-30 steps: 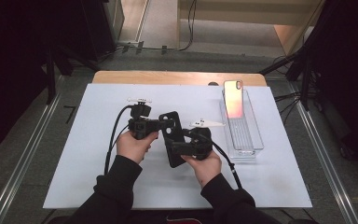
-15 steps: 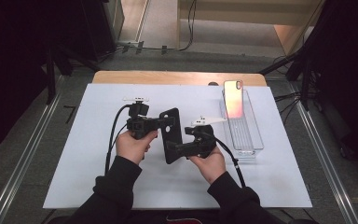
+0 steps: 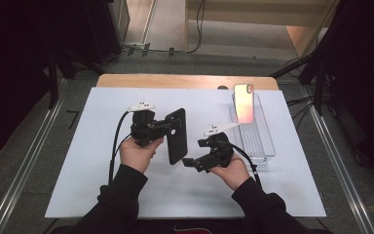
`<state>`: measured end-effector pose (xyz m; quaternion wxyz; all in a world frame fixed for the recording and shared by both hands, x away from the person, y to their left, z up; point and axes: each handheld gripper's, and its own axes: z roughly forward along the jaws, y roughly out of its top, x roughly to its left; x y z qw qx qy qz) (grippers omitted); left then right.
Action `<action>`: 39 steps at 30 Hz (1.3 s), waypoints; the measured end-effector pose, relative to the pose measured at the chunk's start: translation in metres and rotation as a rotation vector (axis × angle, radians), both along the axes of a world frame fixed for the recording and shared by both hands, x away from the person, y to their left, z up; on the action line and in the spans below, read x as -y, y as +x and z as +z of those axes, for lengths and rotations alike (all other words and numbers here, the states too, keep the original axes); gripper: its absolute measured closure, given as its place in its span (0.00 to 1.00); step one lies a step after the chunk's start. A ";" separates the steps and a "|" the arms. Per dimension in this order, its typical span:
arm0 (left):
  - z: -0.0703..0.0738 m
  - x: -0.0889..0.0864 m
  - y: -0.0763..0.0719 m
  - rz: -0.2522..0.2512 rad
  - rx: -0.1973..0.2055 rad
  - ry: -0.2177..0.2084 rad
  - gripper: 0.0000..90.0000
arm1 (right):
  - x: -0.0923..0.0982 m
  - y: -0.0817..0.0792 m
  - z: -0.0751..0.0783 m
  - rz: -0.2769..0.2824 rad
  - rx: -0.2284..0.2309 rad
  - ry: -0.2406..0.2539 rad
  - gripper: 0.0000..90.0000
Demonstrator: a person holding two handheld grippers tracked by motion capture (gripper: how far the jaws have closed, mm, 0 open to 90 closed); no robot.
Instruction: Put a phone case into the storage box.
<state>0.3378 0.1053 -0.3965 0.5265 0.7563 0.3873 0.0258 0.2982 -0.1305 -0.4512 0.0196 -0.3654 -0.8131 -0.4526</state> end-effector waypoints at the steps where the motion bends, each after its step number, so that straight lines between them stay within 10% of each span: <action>1: 0.000 0.000 -0.001 -0.005 0.015 0.003 0.91 | 0.001 0.000 0.000 0.001 0.001 -0.002 0.00; 12: -0.007 0.003 -0.005 -0.015 0.111 -0.042 0.91 | 0.001 -0.002 -0.001 -0.023 0.064 -0.053 0.00; 39: -0.013 0.017 -0.015 -0.057 0.047 -0.087 0.91 | -0.011 0.009 0.015 -0.188 0.115 0.040 0.00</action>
